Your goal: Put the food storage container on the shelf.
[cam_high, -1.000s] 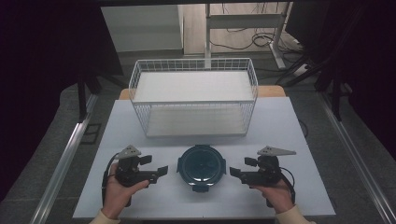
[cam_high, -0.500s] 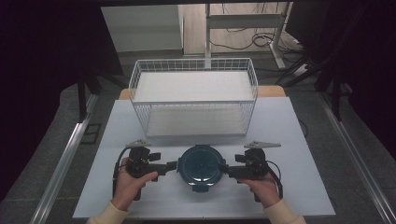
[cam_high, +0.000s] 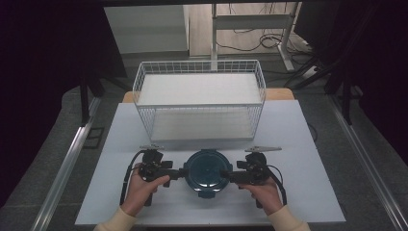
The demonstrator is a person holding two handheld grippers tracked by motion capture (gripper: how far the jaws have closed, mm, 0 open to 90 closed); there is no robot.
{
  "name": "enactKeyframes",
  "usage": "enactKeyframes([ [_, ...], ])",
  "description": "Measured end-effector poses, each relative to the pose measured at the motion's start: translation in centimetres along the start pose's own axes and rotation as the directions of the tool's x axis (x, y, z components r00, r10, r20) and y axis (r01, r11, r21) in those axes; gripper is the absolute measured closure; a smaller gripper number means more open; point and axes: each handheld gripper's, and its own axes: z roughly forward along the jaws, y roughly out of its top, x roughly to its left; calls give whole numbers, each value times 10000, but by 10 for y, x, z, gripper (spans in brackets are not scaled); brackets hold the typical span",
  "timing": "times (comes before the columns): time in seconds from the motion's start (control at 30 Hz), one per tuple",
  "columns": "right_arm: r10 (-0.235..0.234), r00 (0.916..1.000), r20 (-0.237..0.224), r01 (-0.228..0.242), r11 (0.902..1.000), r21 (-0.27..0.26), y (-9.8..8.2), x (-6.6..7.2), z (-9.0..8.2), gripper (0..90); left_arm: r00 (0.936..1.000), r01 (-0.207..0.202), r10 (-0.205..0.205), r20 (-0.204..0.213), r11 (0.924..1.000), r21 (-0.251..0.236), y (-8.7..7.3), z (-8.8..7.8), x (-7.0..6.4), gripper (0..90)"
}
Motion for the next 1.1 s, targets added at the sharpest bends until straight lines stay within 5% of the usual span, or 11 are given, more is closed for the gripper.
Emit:
enactKeyframes([
  [0.43, 659, 9978, -56, -658, 9976, 205, -4, -6, 12, 70, 9987, 393, -415, 310, 9969, 684, 3, 28, 7, 95],
  [0.77, 1603, 9853, -598, -1569, 9859, 577, -11, -12, 22, 67, 9890, 908, -1011, 1081, 9911, 970, -1, 39, 15, 121],
  [1.0, 2231, 9687, -1092, -2176, 9742, 603, -13, -11, 24, 149, 9854, 787, -944, 1414, 9905, 1129, -4, 39, 10, 199],
  [1.1, 2165, 9734, -754, -2127, 9755, 555, -15, -10, 24, 217, 9863, 836, -989, 1323, 9896, 1170, -3, 39, 9, 198],
])
